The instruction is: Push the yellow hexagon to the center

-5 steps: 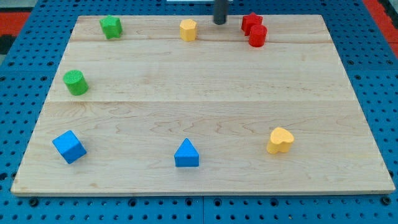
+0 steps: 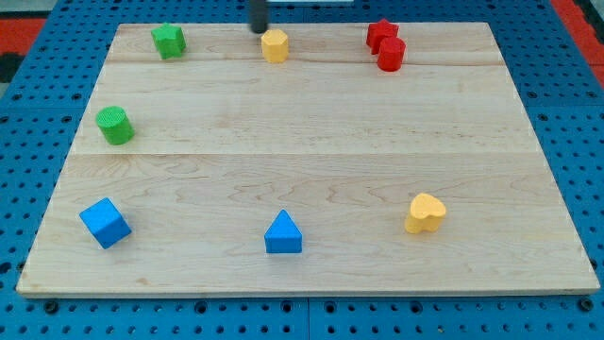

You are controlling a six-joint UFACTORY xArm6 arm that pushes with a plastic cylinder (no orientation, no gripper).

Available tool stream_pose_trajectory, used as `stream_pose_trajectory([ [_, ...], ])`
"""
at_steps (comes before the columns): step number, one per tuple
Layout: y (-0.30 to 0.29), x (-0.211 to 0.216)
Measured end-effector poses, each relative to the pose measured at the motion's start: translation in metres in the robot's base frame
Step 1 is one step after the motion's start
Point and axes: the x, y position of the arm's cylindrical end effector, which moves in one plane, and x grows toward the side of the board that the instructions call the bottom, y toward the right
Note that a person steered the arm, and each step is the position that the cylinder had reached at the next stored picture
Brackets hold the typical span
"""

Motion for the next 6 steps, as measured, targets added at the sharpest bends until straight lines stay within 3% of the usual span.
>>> stream_pose_trajectory([
  [1, 0.032, 0.033],
  [2, 0.046, 0.040],
  [3, 0.032, 0.015],
  [4, 0.057, 0.013],
  [6, 0.131, 0.139],
])
